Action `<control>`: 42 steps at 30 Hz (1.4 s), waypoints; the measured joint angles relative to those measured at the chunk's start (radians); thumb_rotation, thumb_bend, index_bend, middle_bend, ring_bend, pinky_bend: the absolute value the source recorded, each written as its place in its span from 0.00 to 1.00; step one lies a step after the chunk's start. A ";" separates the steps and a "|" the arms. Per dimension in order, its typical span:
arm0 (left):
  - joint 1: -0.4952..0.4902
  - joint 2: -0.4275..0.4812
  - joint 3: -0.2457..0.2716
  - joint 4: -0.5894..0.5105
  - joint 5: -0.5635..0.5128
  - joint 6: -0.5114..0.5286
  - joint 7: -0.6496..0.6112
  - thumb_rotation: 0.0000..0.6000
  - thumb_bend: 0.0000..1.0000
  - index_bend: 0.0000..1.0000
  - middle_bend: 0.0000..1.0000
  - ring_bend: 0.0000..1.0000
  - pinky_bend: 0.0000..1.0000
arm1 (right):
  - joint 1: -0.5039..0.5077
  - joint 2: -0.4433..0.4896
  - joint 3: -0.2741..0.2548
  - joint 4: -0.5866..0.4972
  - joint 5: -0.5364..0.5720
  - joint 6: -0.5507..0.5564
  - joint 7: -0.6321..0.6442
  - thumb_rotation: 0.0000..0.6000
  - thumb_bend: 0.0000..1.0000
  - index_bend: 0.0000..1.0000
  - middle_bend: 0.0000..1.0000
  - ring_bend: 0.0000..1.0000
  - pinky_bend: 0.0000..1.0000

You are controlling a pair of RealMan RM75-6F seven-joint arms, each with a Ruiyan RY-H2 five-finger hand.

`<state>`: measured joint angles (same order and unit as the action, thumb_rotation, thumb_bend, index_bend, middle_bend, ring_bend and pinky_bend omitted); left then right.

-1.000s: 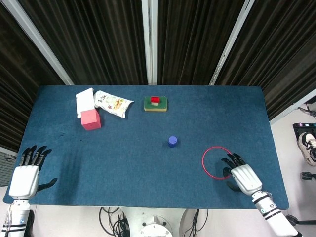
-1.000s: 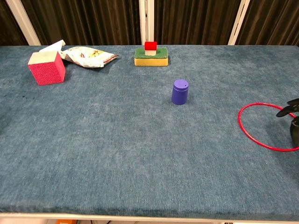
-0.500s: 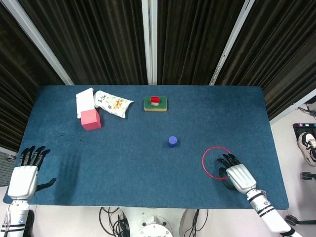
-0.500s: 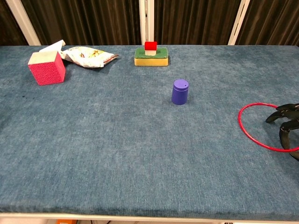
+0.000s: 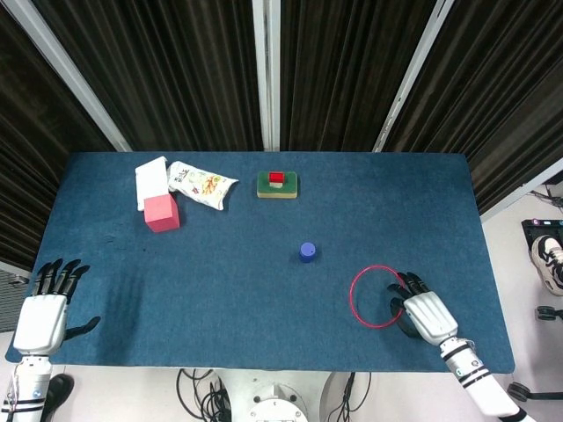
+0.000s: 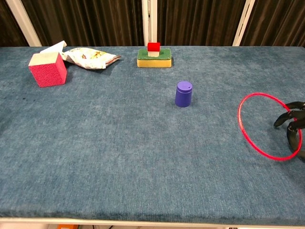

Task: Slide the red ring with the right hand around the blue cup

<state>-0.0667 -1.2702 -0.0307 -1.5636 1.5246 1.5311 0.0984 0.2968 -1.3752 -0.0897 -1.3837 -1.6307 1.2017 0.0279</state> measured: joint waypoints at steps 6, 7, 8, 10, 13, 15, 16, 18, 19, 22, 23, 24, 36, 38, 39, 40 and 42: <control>-0.003 0.000 -0.001 -0.001 0.001 -0.003 0.001 1.00 0.00 0.16 0.09 0.00 0.00 | 0.033 0.036 0.034 -0.051 -0.002 0.001 -0.006 1.00 0.36 0.68 0.22 0.00 0.00; -0.004 0.000 -0.002 -0.001 0.001 -0.004 0.001 1.00 0.00 0.16 0.09 0.00 0.00 | 0.043 0.042 0.042 -0.060 -0.002 -0.004 -0.008 1.00 0.36 0.68 0.22 0.00 0.00; -0.004 0.001 -0.002 -0.001 0.002 -0.004 0.001 1.00 0.00 0.16 0.09 0.00 0.00 | 0.058 0.049 0.053 -0.074 0.000 -0.016 -0.008 1.00 0.36 0.68 0.22 0.00 0.00; -0.005 0.001 -0.002 -0.003 0.002 -0.004 0.003 1.00 0.00 0.16 0.09 0.00 0.00 | 0.083 0.060 0.071 -0.095 0.007 -0.040 -0.007 1.00 0.36 0.68 0.22 0.00 0.00; -0.005 0.002 -0.002 -0.006 0.002 -0.004 0.005 1.00 0.00 0.16 0.09 0.00 0.00 | 0.134 0.075 0.108 -0.127 0.032 -0.101 -0.005 1.00 0.36 0.68 0.23 0.00 0.00; -0.004 0.003 -0.002 -0.008 0.002 -0.003 0.007 1.00 0.00 0.16 0.09 0.00 0.00 | 0.173 0.083 0.134 -0.146 0.059 -0.156 -0.005 1.00 0.36 0.67 0.22 0.00 0.00; -0.003 0.003 -0.001 -0.009 0.001 -0.003 0.007 1.00 0.00 0.16 0.09 0.00 0.00 | 0.191 0.085 0.146 -0.153 0.073 -0.183 -0.005 1.00 0.36 0.67 0.22 0.00 0.00; -0.001 0.003 -0.001 -0.010 -0.002 -0.001 0.008 1.00 0.00 0.16 0.09 0.00 0.00 | 0.236 0.089 0.173 -0.166 0.112 -0.250 -0.011 1.00 0.36 0.67 0.22 0.00 0.00; 0.000 0.003 -0.001 -0.011 -0.003 -0.001 0.008 1.00 0.00 0.16 0.09 0.00 0.00 | 0.257 0.088 0.185 -0.169 0.130 -0.279 -0.016 1.00 0.36 0.67 0.22 0.00 0.00; 0.002 0.004 0.000 -0.011 -0.005 -0.001 0.009 1.00 0.00 0.16 0.09 0.00 0.00 | 0.327 0.079 0.222 -0.173 0.200 -0.371 -0.046 1.00 0.35 0.67 0.22 0.00 0.00; 0.002 0.004 0.000 -0.011 -0.006 -0.001 0.008 1.00 0.00 0.16 0.09 0.00 0.00 | 0.354 0.072 0.235 -0.172 0.230 -0.403 -0.062 1.00 0.34 0.66 0.22 0.00 0.00; 0.002 0.004 -0.001 -0.011 -0.007 -0.001 0.008 1.00 0.00 0.16 0.09 0.00 0.00 | 0.374 0.066 0.243 -0.170 0.252 -0.426 -0.075 1.00 0.32 0.66 0.21 0.00 0.00; 0.006 0.001 0.002 0.005 -0.012 -0.005 -0.008 1.00 0.00 0.16 0.09 0.00 0.00 | 0.499 -0.022 0.270 -0.148 0.450 -0.512 -0.267 1.00 0.00 0.47 0.15 0.00 0.00; 0.007 0.000 0.001 0.008 -0.011 -0.002 -0.011 1.00 0.00 0.16 0.09 0.00 0.00 | 0.496 -0.022 0.265 -0.162 0.454 -0.487 -0.278 1.00 0.00 0.44 0.15 0.00 0.00; 0.007 0.000 0.001 0.009 -0.010 -0.001 -0.013 1.00 0.00 0.16 0.09 0.00 0.00 | 0.493 -0.019 0.263 -0.172 0.453 -0.474 -0.279 1.00 0.00 0.43 0.15 0.00 0.00; 0.007 0.001 0.001 0.010 -0.010 0.000 -0.014 1.00 0.00 0.16 0.09 0.00 0.00 | 0.487 -0.014 0.262 -0.184 0.450 -0.458 -0.278 1.00 0.00 0.42 0.15 0.00 0.00; 0.007 0.002 -0.001 0.012 -0.011 0.000 -0.016 1.00 0.00 0.16 0.09 0.00 0.00 | 0.467 0.006 0.256 -0.214 0.435 -0.414 -0.273 1.00 0.00 0.40 0.15 0.00 0.00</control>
<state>-0.0601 -1.2686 -0.0320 -1.5521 1.5135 1.5311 0.0820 0.7640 -1.3691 0.1667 -1.5982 -1.1952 0.7878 -0.2452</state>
